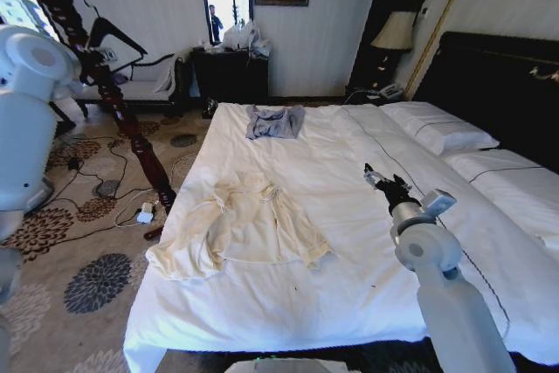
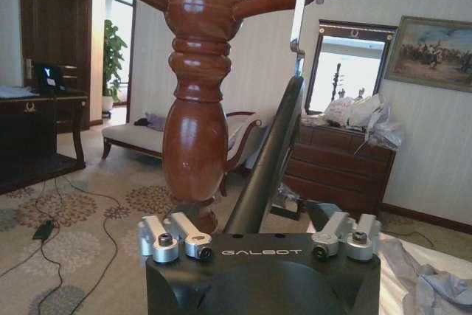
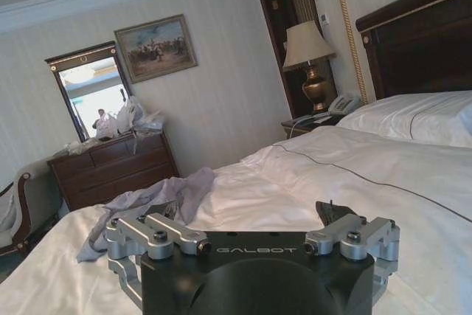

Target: Pick up the clothes from the bed and hang them on the clothes hanger.

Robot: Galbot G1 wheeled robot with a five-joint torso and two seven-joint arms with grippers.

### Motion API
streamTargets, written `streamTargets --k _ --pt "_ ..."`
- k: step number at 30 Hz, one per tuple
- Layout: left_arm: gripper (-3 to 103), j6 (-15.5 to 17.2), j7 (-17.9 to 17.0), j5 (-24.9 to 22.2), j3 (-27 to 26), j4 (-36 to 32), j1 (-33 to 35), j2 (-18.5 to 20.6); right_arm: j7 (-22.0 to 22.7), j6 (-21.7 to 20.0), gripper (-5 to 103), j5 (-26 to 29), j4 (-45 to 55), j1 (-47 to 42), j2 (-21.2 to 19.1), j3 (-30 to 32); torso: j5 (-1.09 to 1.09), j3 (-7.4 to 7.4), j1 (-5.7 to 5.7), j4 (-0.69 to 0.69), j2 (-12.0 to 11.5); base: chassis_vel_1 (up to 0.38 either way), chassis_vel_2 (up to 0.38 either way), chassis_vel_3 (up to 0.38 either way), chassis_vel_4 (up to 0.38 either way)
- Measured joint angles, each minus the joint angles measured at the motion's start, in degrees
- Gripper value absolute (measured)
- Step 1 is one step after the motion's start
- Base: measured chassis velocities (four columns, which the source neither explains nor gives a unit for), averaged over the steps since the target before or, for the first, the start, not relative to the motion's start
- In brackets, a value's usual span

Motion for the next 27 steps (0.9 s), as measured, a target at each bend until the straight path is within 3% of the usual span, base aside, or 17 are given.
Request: streamTargets --k 1,3,5,6,9,12,15,17,24,27 --pt "80 0.0 0.0 0.0 0.0 0.0 0.0 0.0 0.0 0.0 100 0.0 0.0 0.0 0.0 0.0 0.0 0.0 0.0 0.0 0.0 0.0 0.0 0.0 0.0" --pt "69 0.0 0.1 0.0 0.1 0.3 0.0 -0.1 0.0 0.0 100 0.1 -0.1 0.0 -0.2 0.1 -0.01 0.0 0.0 0.0 0.0 0.0 0.0 0.0 0.0" --pt "69 0.0 0.2 0.0 0.1 0.3 0.0 0.0 0.1 0.0 100 0.1 -0.2 0.1 -0.3 0.2 -0.01 0.0 0.0 0.01 0.0 0.0 0.0 0.0 0.0" --pt "57 -0.1 0.3 -0.1 0.1 0.2 0.0 0.0 0.1 0.0 100 0.1 -0.3 0.1 -0.4 0.2 0.0 0.0 0.0 0.01 0.0 0.0 0.0 0.0 0.0" --pt "52 -0.1 0.5 0.0 0.1 0.1 0.0 0.3 0.1 -0.1 100 0.1 -0.4 0.2 -0.4 0.1 0.0 0.0 0.0 0.0 0.0 0.0 0.0 0.0 0.0" --pt "36 -0.1 0.8 0.0 0.1 -0.4 0.3 0.8 0.1 -0.1 100 0.1 -0.5 0.3 -0.2 0.0 0.0 0.0 0.0 0.02 0.0 0.0 0.0 0.0 0.0" --pt "30 -0.1 1.1 0.0 0.1 -0.7 0.4 1.0 0.2 -0.1 100 0.1 -0.6 0.3 0.0 -0.2 0.0 0.0 0.0 0.0 0.0 0.0 0.0 0.0 0.0" --pt "22 -0.1 1.2 0.0 0.0 -1.1 0.5 1.2 0.2 -0.1 100 0.1 -0.6 0.3 0.0 -0.2 0.01 0.0 0.0 -0.02 0.0 0.0 0.0 0.0 0.0" --pt "20 -0.2 2.1 0.1 -0.3 -2.0 0.8 1.7 0.3 -0.1 100 0.1 -0.4 0.0 -0.3 0.0 -0.01 0.0 0.0 0.01 0.0 0.0 0.0 0.0 0.0" --pt "20 -2.4 5.2 0.8 -0.9 -2.8 1.1 1.9 0.3 -0.1 100 0.2 -0.3 -0.2 -0.5 0.2 -0.01 0.0 0.0 0.03 0.0 0.0 0.0 0.0 0.0"
